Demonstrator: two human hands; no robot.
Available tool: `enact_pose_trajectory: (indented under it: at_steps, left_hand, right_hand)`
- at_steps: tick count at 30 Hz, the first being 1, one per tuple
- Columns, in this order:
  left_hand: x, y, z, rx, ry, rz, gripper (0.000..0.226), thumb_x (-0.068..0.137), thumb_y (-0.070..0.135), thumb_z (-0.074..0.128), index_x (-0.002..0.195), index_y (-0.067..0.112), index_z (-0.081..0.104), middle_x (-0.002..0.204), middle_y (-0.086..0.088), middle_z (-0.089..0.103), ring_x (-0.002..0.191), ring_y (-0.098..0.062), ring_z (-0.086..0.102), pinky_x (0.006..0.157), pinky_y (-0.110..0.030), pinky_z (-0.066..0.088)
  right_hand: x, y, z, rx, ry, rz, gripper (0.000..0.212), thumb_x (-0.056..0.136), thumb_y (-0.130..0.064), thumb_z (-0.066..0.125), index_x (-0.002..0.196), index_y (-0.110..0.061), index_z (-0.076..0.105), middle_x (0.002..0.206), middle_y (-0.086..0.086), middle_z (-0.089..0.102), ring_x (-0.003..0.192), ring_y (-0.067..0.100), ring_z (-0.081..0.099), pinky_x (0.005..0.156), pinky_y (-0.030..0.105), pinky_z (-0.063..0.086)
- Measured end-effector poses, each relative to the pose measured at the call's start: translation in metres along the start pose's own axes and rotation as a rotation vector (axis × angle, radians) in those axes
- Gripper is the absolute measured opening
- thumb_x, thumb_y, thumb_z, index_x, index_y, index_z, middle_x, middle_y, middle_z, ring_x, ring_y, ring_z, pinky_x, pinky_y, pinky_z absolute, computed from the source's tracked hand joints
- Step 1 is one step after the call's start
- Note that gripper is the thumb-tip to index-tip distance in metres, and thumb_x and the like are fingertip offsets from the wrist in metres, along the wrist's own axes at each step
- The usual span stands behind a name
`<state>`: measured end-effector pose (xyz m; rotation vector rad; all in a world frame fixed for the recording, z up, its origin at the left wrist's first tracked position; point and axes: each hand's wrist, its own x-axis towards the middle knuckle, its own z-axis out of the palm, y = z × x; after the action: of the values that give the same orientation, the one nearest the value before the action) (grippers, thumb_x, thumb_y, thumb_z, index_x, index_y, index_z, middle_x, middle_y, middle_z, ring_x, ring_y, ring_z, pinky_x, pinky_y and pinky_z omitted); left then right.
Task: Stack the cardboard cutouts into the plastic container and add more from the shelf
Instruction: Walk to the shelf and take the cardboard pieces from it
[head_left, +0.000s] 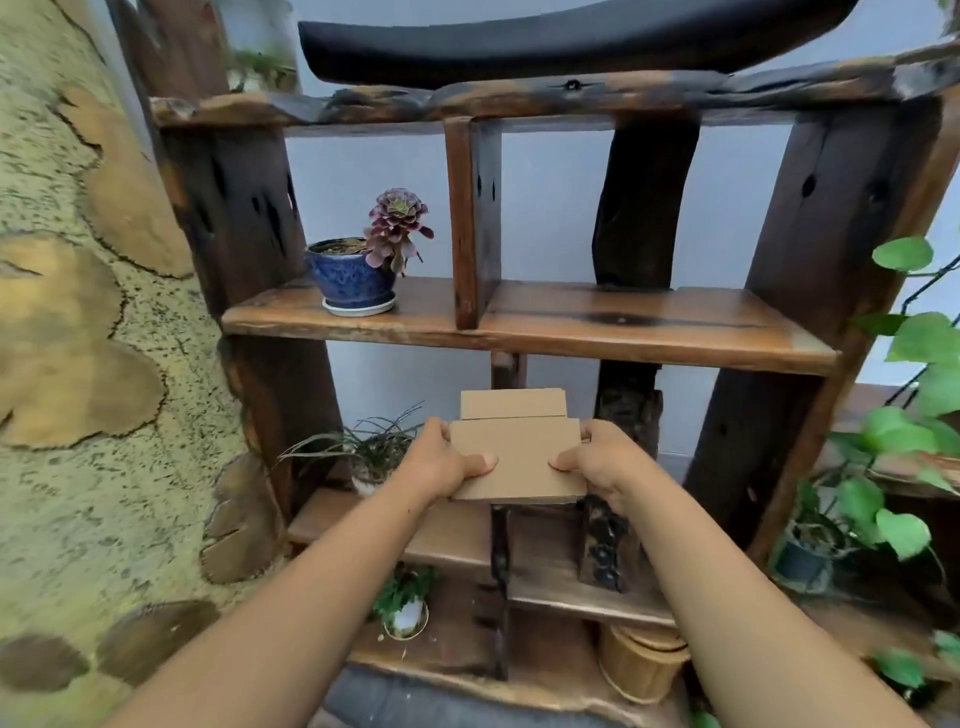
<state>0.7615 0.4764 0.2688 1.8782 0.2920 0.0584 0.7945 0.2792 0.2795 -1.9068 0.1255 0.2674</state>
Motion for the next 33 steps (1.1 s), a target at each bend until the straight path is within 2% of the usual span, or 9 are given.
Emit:
enact_pose_trajectory:
  at_steps: [2,6,10,16,19,21,27,31,33]
  left_hand:
    - [-0.028,-0.025,-0.006,0.025,0.054,0.03,0.052,0.07,0.02,0.085,0.107,0.009,0.05,0.102,-0.003,0.065,0.087,-0.015,0.062,0.072,-0.029,0.051]
    - [-0.088,-0.075,-0.022,-0.011,0.151,0.04,0.05,0.071,0.018,0.084,0.104,0.009,0.048,0.094,0.0,0.063,0.082,-0.011,0.06,0.071,-0.026,0.048]
    - [-0.156,-0.128,-0.051,-0.095,0.302,-0.098,0.051,0.073,0.01,0.082,0.107,0.002,0.045,0.104,-0.017,0.065,0.093,-0.025,0.065,0.084,-0.043,0.055]
    - [-0.27,-0.194,-0.107,-0.272,0.511,-0.331,0.062,0.061,0.022,0.084,0.107,0.006,0.045,0.114,-0.018,0.065,0.107,-0.034,0.064,0.093,-0.055,0.053]
    - [-0.328,-0.225,-0.133,-0.285,0.635,-0.379,0.059,0.066,0.02,0.084,0.107,0.005,0.045,0.11,-0.02,0.064,0.097,-0.03,0.066,0.079,-0.042,0.056]
    - [-0.366,-0.244,-0.15,-0.256,0.718,-0.414,0.051,0.072,0.02,0.083,0.105,0.008,0.047,0.106,-0.013,0.064,0.092,-0.023,0.066,0.069,-0.029,0.057]
    - [-0.469,-0.293,-0.189,-0.45,0.948,-0.495,0.048,0.075,0.015,0.082,0.115,0.012,0.055,0.113,-0.007,0.068,0.1,-0.02,0.068,0.085,-0.037,0.058]
    - [-0.551,-0.323,-0.215,-0.562,1.037,-0.545,0.051,0.075,0.018,0.082,0.119,0.008,0.06,0.114,-0.01,0.071,0.102,-0.026,0.07,0.095,-0.048,0.054]
    - [-0.588,-0.337,-0.222,-0.614,1.091,-0.551,0.051,0.075,0.017,0.082,0.119,0.006,0.06,0.115,-0.012,0.071,0.103,-0.027,0.069,0.096,-0.05,0.053]
  right_hand:
    - [-0.021,0.021,0.018,0.023,-0.033,-0.01,0.033,0.085,-0.005,0.069,0.114,-0.012,0.055,0.113,0.008,0.065,0.101,0.024,0.062,0.085,0.04,0.055]
    - [-0.056,0.057,0.055,0.054,-0.112,-0.073,0.03,0.084,-0.003,0.068,0.107,-0.014,0.051,0.104,0.005,0.063,0.091,0.019,0.061,0.068,0.03,0.049]
    - [-0.091,0.083,0.112,0.004,-0.313,-0.063,0.033,0.083,-0.002,0.065,0.111,-0.015,0.052,0.105,0.006,0.065,0.098,0.023,0.063,0.087,0.044,0.055]
    - [-0.156,0.11,0.211,-0.14,-0.627,-0.064,0.031,0.083,-0.005,0.069,0.11,-0.011,0.055,0.107,0.008,0.066,0.098,0.023,0.065,0.089,0.043,0.054]
    - [-0.195,0.115,0.257,-0.216,-0.778,-0.127,0.019,0.083,-0.005,0.068,0.092,-0.02,0.06,0.098,0.003,0.068,0.083,0.011,0.063,0.067,0.022,0.049]
    - [-0.223,0.119,0.288,-0.245,-0.876,-0.15,0.018,0.083,-0.005,0.067,0.095,-0.018,0.063,0.097,0.002,0.07,0.085,0.013,0.064,0.066,0.022,0.047]
    - [-0.306,0.124,0.373,-0.336,-1.15,-0.197,0.02,0.087,0.001,0.063,0.091,-0.019,0.063,0.085,-0.006,0.07,0.064,-0.004,0.069,0.052,0.009,0.049]
    - [-0.376,0.13,0.429,-0.466,-1.294,-0.239,0.023,0.086,-0.008,0.067,0.109,-0.01,0.064,0.104,0.008,0.073,0.091,0.018,0.071,0.081,0.032,0.059]
    - [-0.41,0.133,0.454,-0.514,-1.351,-0.256,0.028,0.086,-0.008,0.067,0.113,-0.008,0.063,0.105,0.007,0.072,0.094,0.021,0.07,0.084,0.034,0.057]
